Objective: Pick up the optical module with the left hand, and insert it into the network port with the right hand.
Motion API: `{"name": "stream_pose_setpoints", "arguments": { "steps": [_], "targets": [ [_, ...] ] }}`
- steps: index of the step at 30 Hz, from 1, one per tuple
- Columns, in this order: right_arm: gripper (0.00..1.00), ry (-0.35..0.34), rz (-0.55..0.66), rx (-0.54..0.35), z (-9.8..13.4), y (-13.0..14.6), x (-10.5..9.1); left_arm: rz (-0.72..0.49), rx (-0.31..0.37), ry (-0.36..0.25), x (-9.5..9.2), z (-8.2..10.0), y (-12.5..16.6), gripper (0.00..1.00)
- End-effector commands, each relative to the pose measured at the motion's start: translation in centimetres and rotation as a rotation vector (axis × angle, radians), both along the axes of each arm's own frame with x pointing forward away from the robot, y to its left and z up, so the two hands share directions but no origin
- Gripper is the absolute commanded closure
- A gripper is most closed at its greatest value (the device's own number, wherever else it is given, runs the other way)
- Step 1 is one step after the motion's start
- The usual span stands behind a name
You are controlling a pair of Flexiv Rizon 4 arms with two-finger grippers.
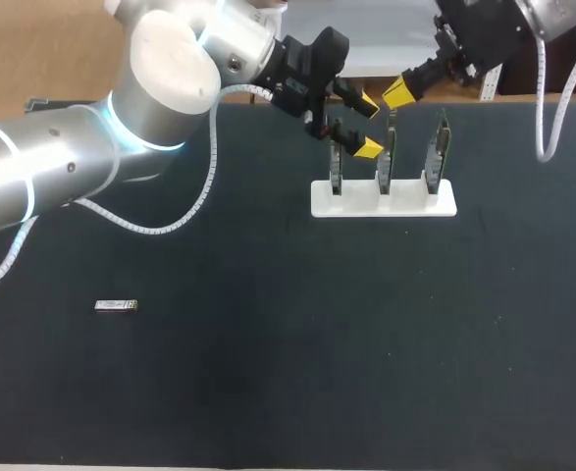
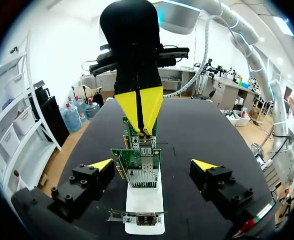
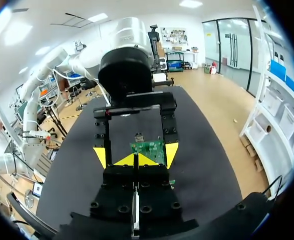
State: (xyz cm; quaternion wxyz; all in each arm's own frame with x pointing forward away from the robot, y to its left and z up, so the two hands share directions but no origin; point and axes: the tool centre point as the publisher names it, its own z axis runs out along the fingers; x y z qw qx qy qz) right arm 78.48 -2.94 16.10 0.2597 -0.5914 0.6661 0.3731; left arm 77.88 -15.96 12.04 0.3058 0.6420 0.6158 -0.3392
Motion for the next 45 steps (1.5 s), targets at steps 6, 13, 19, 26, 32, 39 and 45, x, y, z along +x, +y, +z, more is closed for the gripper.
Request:
{"name": "stream_pose_setpoints", "arguments": {
  "steps": [6, 13, 19, 26, 32, 39, 45],
  "targets": [
    [1.0, 0.019, 0.011, -0.006, -0.7, 0.3, 0.1, -0.003, 0.004, 0.002, 0.2, 0.0, -0.1, 0.0],
    [1.0, 0.026, 0.012, -0.013, -1.1, 0.2, 0.2, -0.003, 0.004, 0.002, 0.2, 0.0, -0.1, 0.0],
    [1.0, 0.033, 0.008, -0.011, -1.3, 0.1, 0.2, -0.003, 0.004, 0.002, 0.2, 0.0, -0.1, 0.0],
    [1.0, 0.031, 0.009, 0.014, -1.0, 0.2, 0.2, -0.003, 0.004, 0.002, 0.2, 0.0, -0.1, 0.0],
    [1.0, 0.022, 0.002, 0.024, -0.6, 0.1, 0.3, -0.003, 0.004, 0.002, 0.2, 0.0, -0.1, 0.0],
    [1.0, 0.029, 0.0, 0.013, -1.1, 0.0, 0.3, -0.003, 0.004, 0.002, 0.2, 0.0, -0.1, 0.0],
    [1.0, 0.038, -0.001, 0.007, -1.5, 0.0, 0.3, -0.003, 0.004, 0.002, 0.2, 0.0, -0.1, 0.0]
  ]
}}
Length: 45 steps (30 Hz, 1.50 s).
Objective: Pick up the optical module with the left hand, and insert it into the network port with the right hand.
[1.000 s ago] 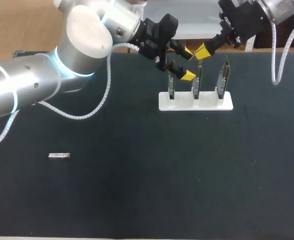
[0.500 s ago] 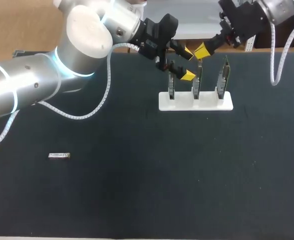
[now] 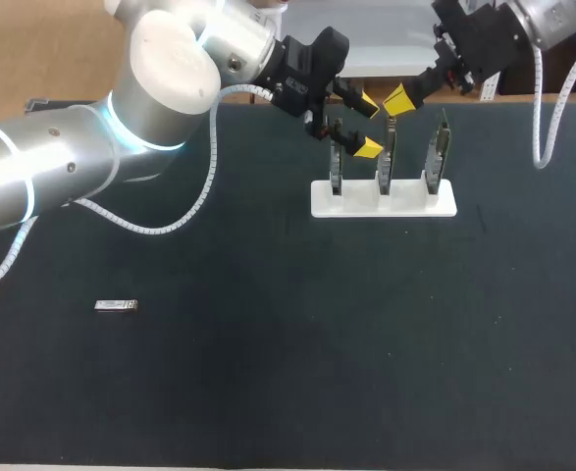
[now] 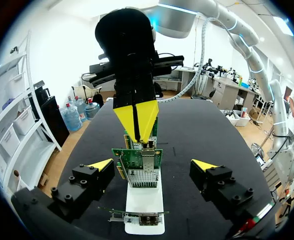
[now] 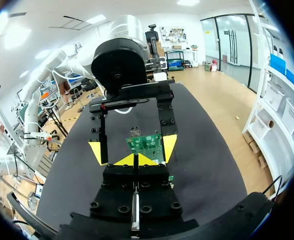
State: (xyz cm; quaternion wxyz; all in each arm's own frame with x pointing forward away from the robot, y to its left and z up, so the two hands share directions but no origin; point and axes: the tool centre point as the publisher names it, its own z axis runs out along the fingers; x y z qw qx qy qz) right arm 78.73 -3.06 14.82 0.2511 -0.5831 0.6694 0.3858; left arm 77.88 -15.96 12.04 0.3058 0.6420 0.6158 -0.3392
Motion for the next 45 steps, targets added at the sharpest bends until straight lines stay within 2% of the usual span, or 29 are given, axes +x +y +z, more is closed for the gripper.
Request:
{"name": "stream_pose_setpoints", "arguments": {
  "steps": [1, 26, 37, 41, 45],
  "targets": [
    [1.0, 0.005, 0.001, -0.002, -0.3, 0.1, 0.1, -0.003, 0.004, 0.002, 0.2, 0.0, -0.1, 0.0],
    [1.0, 0.047, -0.009, -0.001, -1.9, 0.0, 0.0, -0.003, 0.004, 0.002, 0.2, 0.0, -0.1, 0.0],
    [1.0, -0.028, -0.005, 0.063, 2.2, -0.8, 0.5, -0.003, 0.004, 0.002, 0.2, 0.0, -0.1, 0.0],
    [1.0, -0.053, -0.017, 0.094, 3.8, -2.1, 0.6, -0.003, 0.004, 0.002, 0.2, 0.0, -0.1, 0.0],
    [1.0, -0.073, 0.014, 0.107, 4.4, -4.0, 0.0, -0.003, 0.004, 0.002, 0.2, 0.0, -0.1, 0.0]
  ]
}}
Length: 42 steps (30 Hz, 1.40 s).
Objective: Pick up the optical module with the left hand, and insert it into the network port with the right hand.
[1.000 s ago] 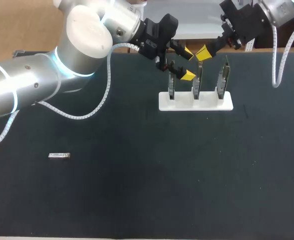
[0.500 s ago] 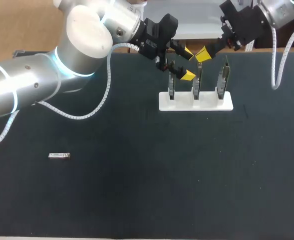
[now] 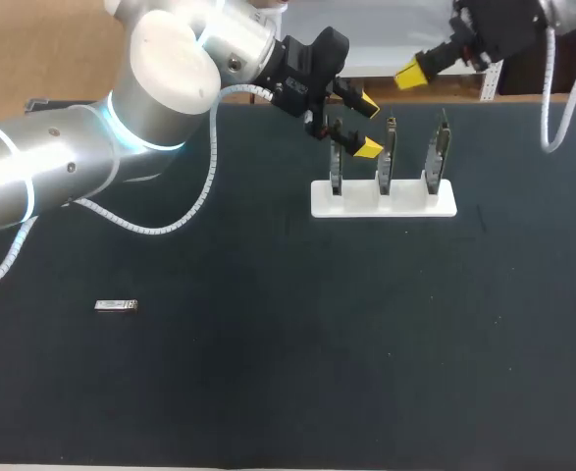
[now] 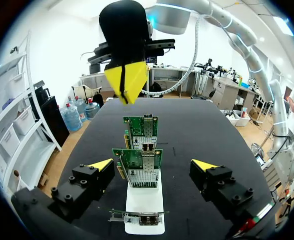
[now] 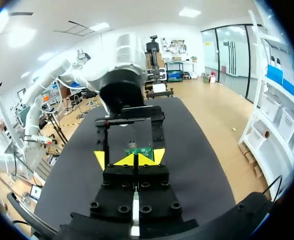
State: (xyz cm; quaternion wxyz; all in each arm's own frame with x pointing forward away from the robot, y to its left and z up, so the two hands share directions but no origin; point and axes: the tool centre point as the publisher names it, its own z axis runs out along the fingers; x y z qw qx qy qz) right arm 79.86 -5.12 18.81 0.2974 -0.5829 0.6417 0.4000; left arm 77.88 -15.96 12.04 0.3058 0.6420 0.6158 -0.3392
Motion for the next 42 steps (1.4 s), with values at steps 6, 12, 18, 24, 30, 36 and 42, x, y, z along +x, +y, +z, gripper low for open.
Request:
{"name": "stream_pose_setpoints", "arguments": {
  "steps": [6, 12, 18, 24, 30, 36, 42],
  "targets": [
    [1.0, -0.018, 0.06, -0.001, 0.4, -4.9, -2.3, -0.003, 0.004, 0.002, 0.2, 0.0, -0.1, 0.0],
    [1.0, -0.001, 0.068, -0.016, -0.2, -6.9, -2.8, -0.003, 0.004, 0.002, 0.2, 0.0, -0.1, 0.0],
    [1.0, 0.006, 0.079, -0.051, -1.0, -7.8, -2.9, -0.003, 0.004, 0.002, 0.2, 0.0, -0.1, 0.0],
    [1.0, 0.025, 0.102, -0.054, -1.8, -8.3, -3.1, -0.003, 0.004, 0.002, 0.2, 0.0, -0.1, 0.0],
    [1.0, 0.031, 0.088, -0.053, -2.5, -8.4, -3.1, -0.003, 0.004, 0.002, 0.2, 0.0, -0.1, 0.0],
    [1.0, 0.028, 0.056, -0.052, -3.1, -8.4, -3.1, -0.003, 0.004, 0.002, 0.2, 0.0, -0.1, 0.0],
    [1.0, 0.024, 0.052, -0.055, -3.4, -8.1, -3.2, -0.003, 0.004, 0.002, 0.2, 0.0, -0.1, 0.0]
  ]
}}
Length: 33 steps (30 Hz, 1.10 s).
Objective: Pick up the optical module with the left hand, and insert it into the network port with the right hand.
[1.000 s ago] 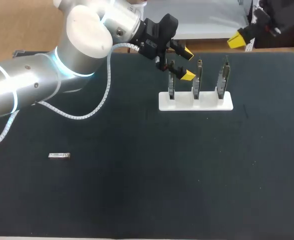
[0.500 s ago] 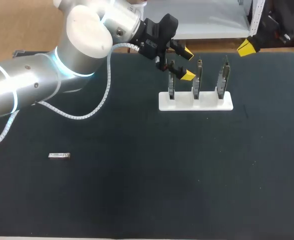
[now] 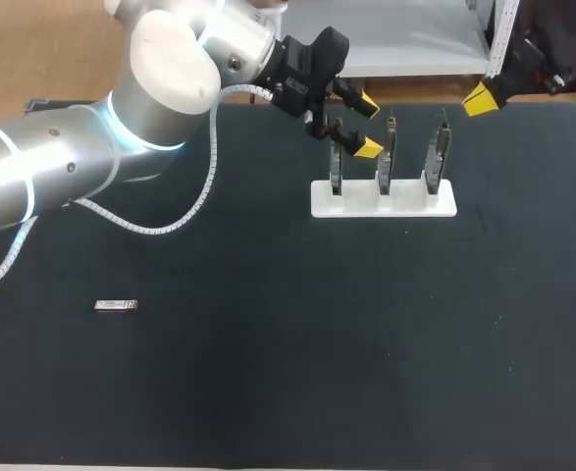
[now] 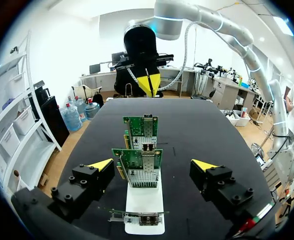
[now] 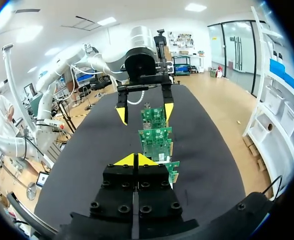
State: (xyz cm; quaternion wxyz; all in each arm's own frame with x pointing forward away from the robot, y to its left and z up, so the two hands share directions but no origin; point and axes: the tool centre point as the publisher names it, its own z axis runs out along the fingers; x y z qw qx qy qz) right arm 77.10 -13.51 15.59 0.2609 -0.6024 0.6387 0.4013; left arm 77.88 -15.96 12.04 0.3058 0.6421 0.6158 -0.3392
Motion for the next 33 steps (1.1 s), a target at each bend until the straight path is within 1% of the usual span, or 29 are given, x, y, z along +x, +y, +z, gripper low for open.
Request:
{"name": "stream_pose_setpoints", "arguments": {
  "steps": [1, 11, 20, 33],
  "targets": [
    [1.0, -0.006, -0.006, -0.003, -0.23, 0.27, -0.45, -0.003, 0.004, 0.003, 0.21, 0.01, -0.07, 0.0],
    [1.0, -0.014, -0.03, 0.0, -0.2, 0.02, -0.07, -0.003, 0.004, 0.003, 0.21, 0.01, -0.07, 0.0],
    [1.0, -0.002, -0.043, 0.011, -0.47, 0.04, -0.05, -0.003, 0.004, 0.003, 0.21, 0.01, -0.07, 0.0],
    [1.0, -0.001, -0.054, 0.015, -0.5, -0.02, 0.08, -0.003, 0.004, 0.003, 0.21, 0.01, -0.07, 0.0]
  ]
}}
